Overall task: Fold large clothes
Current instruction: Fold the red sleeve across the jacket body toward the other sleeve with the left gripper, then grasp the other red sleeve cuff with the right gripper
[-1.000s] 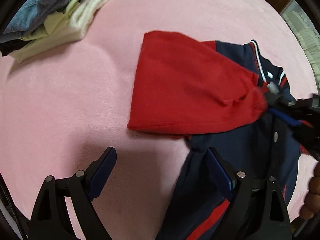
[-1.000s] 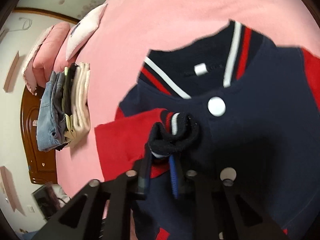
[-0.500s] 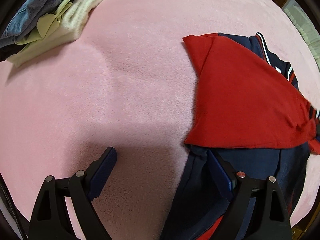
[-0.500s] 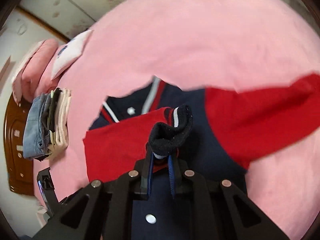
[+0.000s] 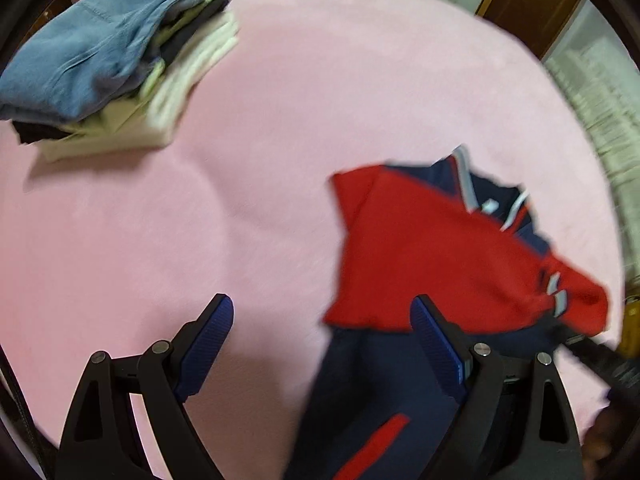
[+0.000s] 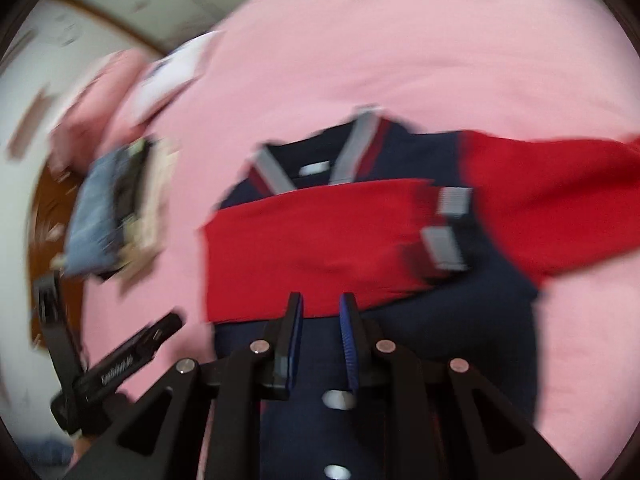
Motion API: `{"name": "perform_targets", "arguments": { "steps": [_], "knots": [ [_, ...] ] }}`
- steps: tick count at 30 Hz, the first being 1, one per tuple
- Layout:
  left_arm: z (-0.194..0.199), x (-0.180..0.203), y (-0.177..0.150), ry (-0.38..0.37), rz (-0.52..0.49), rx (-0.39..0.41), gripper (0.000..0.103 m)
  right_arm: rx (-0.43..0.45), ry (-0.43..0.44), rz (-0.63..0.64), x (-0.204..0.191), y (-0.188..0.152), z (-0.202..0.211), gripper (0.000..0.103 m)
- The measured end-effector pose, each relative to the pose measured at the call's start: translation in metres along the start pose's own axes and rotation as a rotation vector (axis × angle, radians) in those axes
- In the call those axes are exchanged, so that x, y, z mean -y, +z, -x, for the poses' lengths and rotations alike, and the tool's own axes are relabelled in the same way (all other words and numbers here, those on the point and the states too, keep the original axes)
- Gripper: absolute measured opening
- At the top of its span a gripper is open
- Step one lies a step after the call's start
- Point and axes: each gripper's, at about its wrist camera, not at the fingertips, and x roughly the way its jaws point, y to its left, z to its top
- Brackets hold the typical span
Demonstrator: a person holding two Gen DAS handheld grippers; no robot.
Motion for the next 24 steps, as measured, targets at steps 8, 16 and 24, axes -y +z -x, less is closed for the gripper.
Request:
{"name": "perform_targets", "arguments": {
  "steps": [8, 16, 24],
  "knots": [
    [-0.067, 0.021, 0.024, 0.055, -0.034, -0.144, 0.076, 0.089, -0.192, -0.114, 0.016, 0.013, -0.032, 0.018],
    [-0.082, 0.01, 0.021, 0.011, -0.121, -0.157, 0.083, 0.257, -0.319, -0.24, 0.055, -0.009, 0.007, 0.0],
    [-0.076, 0.02, 0.02, 0.068, -0.153, -0.127, 0.085, 0.344, -0.448, -0.347, 0.101, -0.009, 0.027, 0.003]
  ]
}}
